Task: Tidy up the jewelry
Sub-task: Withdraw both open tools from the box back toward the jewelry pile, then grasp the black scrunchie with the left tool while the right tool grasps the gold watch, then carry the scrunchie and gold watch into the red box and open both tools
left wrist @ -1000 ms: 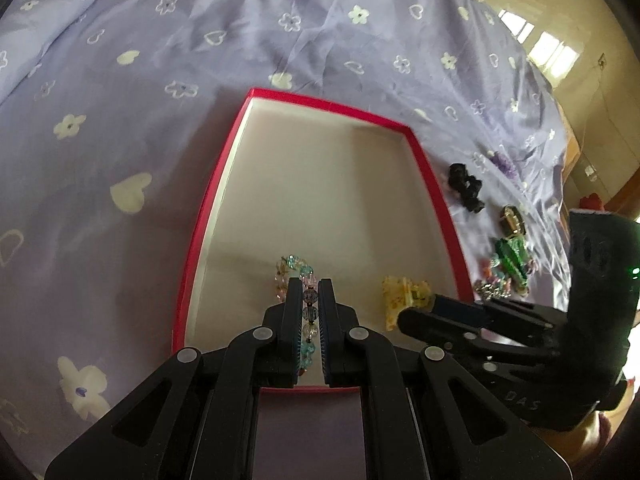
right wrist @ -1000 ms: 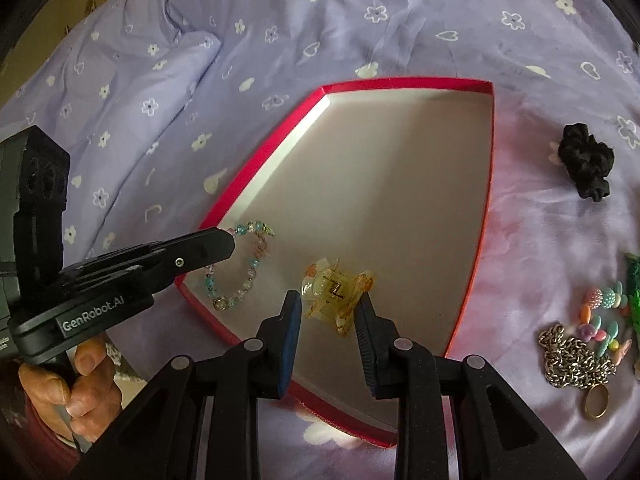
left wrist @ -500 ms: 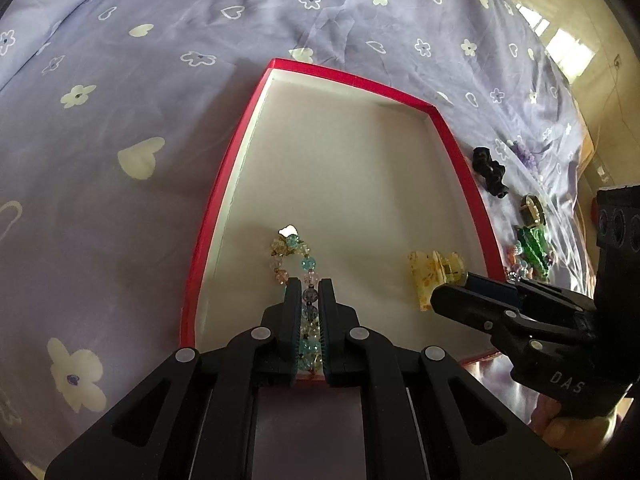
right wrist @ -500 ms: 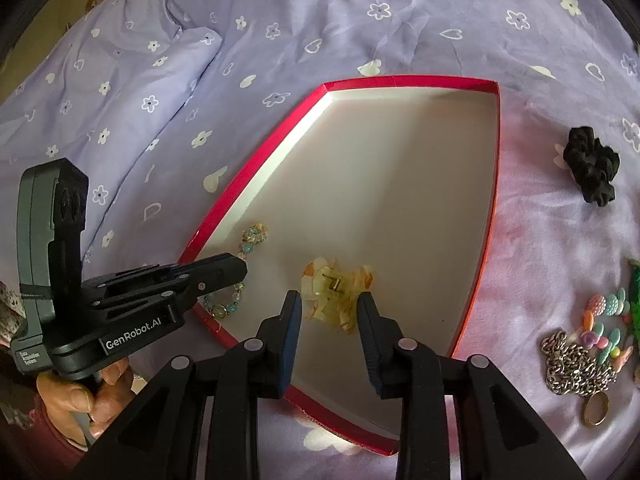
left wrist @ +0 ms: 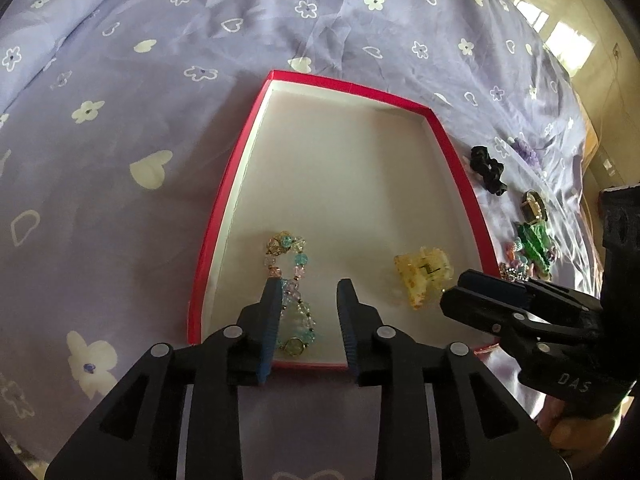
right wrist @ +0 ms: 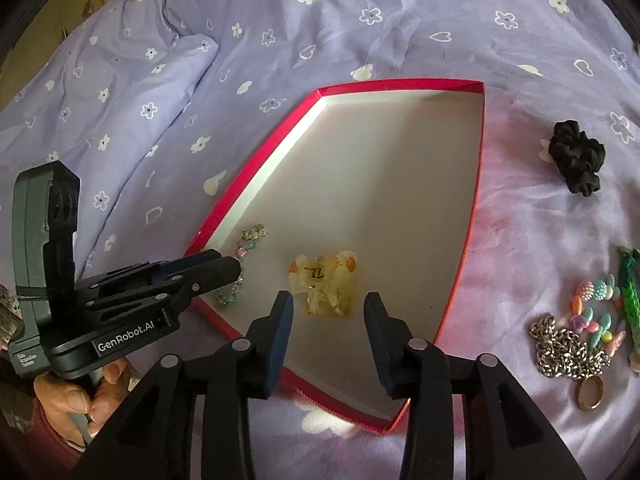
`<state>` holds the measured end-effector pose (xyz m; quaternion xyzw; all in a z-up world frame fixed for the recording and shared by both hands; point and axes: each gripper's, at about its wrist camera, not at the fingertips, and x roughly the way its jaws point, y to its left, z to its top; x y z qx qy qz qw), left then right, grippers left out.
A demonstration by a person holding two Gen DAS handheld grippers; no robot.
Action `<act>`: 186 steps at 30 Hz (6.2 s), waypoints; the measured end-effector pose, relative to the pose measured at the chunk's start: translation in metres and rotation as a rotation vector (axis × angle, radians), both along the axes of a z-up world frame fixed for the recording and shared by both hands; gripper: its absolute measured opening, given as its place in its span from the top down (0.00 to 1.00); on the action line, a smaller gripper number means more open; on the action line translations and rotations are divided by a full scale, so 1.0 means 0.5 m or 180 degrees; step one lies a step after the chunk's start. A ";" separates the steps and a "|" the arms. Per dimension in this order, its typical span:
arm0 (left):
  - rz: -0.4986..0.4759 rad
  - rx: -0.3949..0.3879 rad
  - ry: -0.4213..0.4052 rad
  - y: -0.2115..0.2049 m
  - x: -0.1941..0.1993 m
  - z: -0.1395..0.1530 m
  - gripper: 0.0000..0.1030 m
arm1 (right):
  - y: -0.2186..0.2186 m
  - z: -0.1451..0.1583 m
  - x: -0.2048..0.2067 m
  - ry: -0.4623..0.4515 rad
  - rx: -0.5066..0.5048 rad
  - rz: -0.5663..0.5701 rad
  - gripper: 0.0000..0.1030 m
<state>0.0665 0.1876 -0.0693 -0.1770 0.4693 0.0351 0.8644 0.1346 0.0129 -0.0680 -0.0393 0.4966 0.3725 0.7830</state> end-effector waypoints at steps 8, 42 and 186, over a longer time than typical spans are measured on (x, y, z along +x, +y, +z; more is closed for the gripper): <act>-0.0020 0.0072 -0.0033 -0.018 -0.007 0.022 0.69 | -0.036 0.021 -0.012 -0.0018 0.0129 -0.0047 0.61; -0.0680 0.0118 -0.0349 -0.257 0.139 0.135 0.55 | -0.481 0.099 0.090 -0.0369 0.0414 -0.1658 0.59; 0.0262 -0.0397 -0.0234 0.025 0.053 0.053 0.57 | -0.081 0.064 0.109 -0.0206 0.0331 -0.0640 0.61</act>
